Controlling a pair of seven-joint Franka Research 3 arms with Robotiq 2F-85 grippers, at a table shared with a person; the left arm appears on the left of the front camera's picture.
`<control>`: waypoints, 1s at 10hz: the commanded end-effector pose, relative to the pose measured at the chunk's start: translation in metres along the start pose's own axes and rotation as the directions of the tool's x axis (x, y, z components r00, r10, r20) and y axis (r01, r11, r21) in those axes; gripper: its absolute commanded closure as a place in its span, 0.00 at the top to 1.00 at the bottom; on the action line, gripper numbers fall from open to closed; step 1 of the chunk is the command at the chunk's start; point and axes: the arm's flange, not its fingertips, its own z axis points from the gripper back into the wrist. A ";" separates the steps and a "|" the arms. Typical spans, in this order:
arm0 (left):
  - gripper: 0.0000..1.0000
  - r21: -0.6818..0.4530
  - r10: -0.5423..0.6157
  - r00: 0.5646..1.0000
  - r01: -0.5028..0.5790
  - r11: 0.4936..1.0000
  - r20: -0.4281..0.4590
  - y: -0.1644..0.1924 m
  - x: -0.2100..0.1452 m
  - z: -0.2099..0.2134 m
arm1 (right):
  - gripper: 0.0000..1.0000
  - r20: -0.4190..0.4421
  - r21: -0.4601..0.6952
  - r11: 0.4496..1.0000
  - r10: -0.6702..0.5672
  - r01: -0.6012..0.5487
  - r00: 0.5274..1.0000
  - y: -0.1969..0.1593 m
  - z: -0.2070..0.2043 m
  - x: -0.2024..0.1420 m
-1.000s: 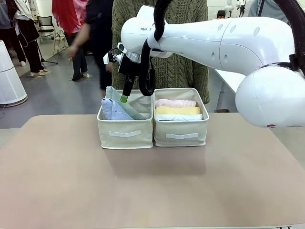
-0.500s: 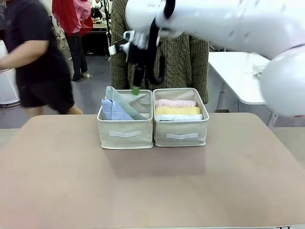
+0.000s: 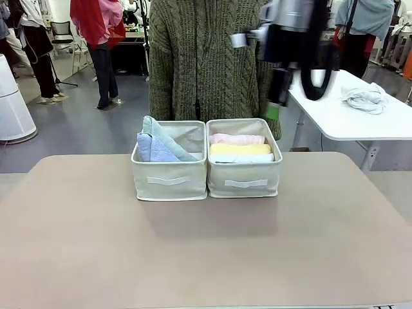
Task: Sort the towels based on their folding style.
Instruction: Pick up another triangle-folded towel from the table and place it in the left Fabric basket.
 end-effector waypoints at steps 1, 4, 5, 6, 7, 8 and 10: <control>1.00 0.004 -0.004 1.000 0.004 1.000 -0.002 -0.002 0.002 0.002 | 1.00 0.050 -0.043 0.994 -0.095 0.097 0.994 0.015 -0.018 -0.036; 1.00 0.004 -0.004 1.000 0.004 1.000 -0.002 -0.002 0.002 0.002 | 1.00 0.025 -0.019 0.996 -0.084 0.084 0.996 0.008 -0.006 -0.054; 1.00 0.004 -0.004 1.000 0.004 1.000 -0.002 -0.002 0.002 0.002 | 1.00 0.025 -0.019 0.996 -0.084 0.084 0.996 0.008 -0.006 -0.054; 1.00 0.004 -0.004 1.000 0.004 1.000 -0.002 -0.002 0.002 0.002 | 1.00 0.025 -0.019 0.996 -0.084 0.084 0.996 0.008 -0.006 -0.054; 1.00 0.004 -0.004 1.000 0.004 1.000 -0.002 -0.002 0.002 0.002 | 1.00 0.025 -0.019 0.996 -0.084 0.084 0.996 0.008 -0.006 -0.054; 1.00 0.004 -0.004 1.000 0.004 1.000 -0.002 -0.002 0.002 0.002 | 1.00 0.025 -0.019 0.996 -0.084 0.084 0.996 0.008 -0.006 -0.054; 1.00 0.004 -0.004 1.000 0.004 1.000 -0.002 -0.002 0.002 0.002 | 1.00 0.025 -0.019 0.996 -0.084 0.084 0.996 0.008 -0.006 -0.054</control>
